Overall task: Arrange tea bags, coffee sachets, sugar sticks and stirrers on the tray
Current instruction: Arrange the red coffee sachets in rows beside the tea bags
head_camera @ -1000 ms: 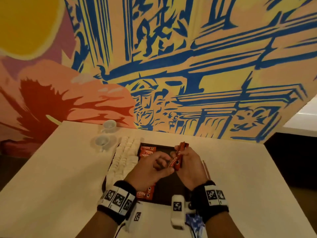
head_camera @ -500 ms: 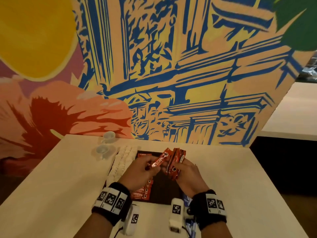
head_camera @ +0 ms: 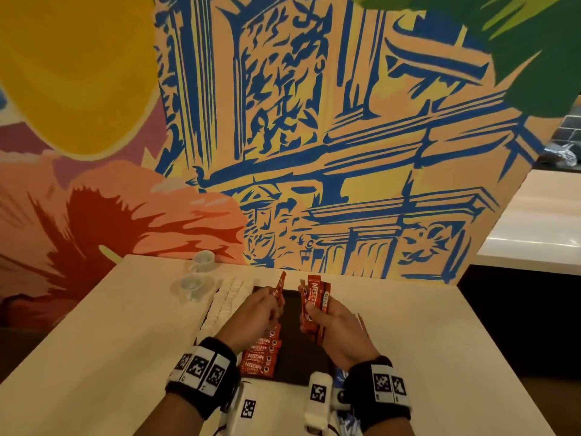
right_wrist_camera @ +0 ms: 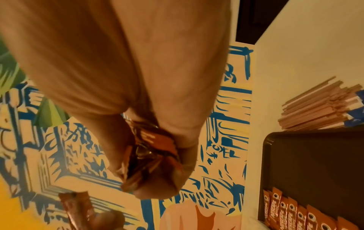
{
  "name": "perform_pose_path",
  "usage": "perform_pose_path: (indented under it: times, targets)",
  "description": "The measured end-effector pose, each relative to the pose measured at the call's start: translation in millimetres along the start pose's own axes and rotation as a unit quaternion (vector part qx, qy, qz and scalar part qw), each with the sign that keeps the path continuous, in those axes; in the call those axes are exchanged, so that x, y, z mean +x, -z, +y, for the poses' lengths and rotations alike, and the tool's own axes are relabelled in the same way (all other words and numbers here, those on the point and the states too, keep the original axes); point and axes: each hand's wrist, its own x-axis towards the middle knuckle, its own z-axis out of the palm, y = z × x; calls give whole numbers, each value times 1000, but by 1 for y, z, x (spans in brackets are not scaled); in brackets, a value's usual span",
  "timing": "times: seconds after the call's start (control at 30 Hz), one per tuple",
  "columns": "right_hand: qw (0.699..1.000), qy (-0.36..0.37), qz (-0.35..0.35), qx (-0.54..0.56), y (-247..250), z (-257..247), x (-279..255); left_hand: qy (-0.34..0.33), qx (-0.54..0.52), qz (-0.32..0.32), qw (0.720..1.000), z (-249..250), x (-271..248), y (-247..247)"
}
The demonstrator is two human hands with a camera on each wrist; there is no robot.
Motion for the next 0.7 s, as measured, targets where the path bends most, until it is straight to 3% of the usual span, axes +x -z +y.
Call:
perform_pose_path:
  times: [0.2, 0.37, 0.6, 0.7]
  targets:
    - [996, -9, -18, -84, -1, 3, 4, -31, -8, 9, 999, 3, 4, -9]
    - [998, -11, -18, -63, 4, 6, 4, -41, 36, 23, 998, -5, 8, -10]
    - [996, -23, 88, 1, 31, 1, 19, -31, -24, 56, 998, 3, 9, -11]
    - [994, -18, 102, -38, 38, -2, 22, -20, -45, 56, 997, 2, 11, -9]
